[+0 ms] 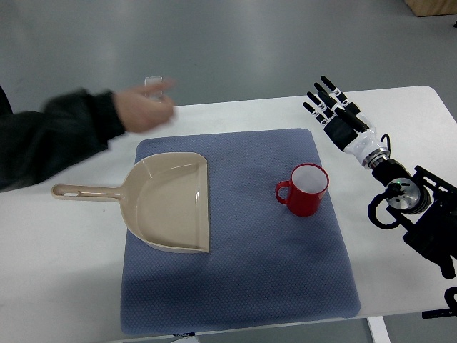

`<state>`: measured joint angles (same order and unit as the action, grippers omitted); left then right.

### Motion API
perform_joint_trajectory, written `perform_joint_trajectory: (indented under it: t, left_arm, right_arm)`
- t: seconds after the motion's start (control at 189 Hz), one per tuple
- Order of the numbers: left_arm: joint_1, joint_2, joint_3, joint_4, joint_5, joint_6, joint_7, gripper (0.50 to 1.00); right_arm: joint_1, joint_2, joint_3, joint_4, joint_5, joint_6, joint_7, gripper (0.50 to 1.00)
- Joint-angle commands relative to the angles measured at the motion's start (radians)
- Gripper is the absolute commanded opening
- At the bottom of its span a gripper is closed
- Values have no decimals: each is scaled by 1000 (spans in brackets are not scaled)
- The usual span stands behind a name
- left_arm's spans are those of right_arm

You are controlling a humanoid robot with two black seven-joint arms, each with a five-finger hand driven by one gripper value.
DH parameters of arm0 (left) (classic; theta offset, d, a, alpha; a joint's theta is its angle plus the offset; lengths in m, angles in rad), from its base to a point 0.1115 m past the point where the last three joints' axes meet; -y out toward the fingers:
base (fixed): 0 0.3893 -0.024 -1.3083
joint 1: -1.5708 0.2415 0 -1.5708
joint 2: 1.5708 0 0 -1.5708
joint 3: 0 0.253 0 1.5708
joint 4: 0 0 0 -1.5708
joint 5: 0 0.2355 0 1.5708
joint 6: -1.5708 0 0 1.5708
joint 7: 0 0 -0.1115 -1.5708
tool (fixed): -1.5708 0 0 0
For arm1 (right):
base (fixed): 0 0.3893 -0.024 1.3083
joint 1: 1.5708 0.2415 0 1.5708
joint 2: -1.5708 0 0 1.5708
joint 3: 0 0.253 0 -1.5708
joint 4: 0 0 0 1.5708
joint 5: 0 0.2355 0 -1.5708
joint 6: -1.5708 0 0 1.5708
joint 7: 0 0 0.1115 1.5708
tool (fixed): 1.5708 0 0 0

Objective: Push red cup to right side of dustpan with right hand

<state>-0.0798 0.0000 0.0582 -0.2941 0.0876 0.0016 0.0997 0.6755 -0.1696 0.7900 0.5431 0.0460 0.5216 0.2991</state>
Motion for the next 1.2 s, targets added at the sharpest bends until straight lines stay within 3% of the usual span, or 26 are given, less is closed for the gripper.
perform_joint_trajectory:
  t: [0.0, 0.206, 0.328, 0.386, 0.566, 0.714, 0.841, 0.984, 1.196]
  left_arm:
    - [0, 0, -1, 1, 0, 0, 0, 1000]
    - [0, 0, -1, 1, -2, 0, 0, 1000]
    - [0, 0, -1, 3, -2, 0, 0, 1000]
    - [0, 0, -1, 4, -2, 0, 0, 1000]
    - [0, 0, -1, 1, -2, 0, 0, 1000]
    - [-2, 0, -1, 1, 0, 0, 0, 1000]
    - [-5, 0, -1, 0, 0, 0, 0, 1000]
    - [-5, 0, -1, 0, 0, 0, 0, 1000]
    - [-5, 0, -1, 0, 0, 0, 0, 1000]
  right_arm:
    - [-1, 2, 0, 0, 0, 0, 0, 934]
    - [3, -5, -2, 0, -1, 9, -3, 934]
    - [6, -10, -3, 9, -49, 58, -3, 934]
    - [6, -40, -6, 15, -113, 89, -5, 934]
    - [-7, -146, -21, 69, -380, 89, 0, 934]
    - [-11, -263, -23, 161, -592, 89, 32, 934]
    - [-14, -352, -17, 227, -767, 89, 113, 934]
    - [-43, -432, -14, 313, -787, 89, 164, 934]
    - [-126, -482, -14, 414, -795, 89, 172, 934]
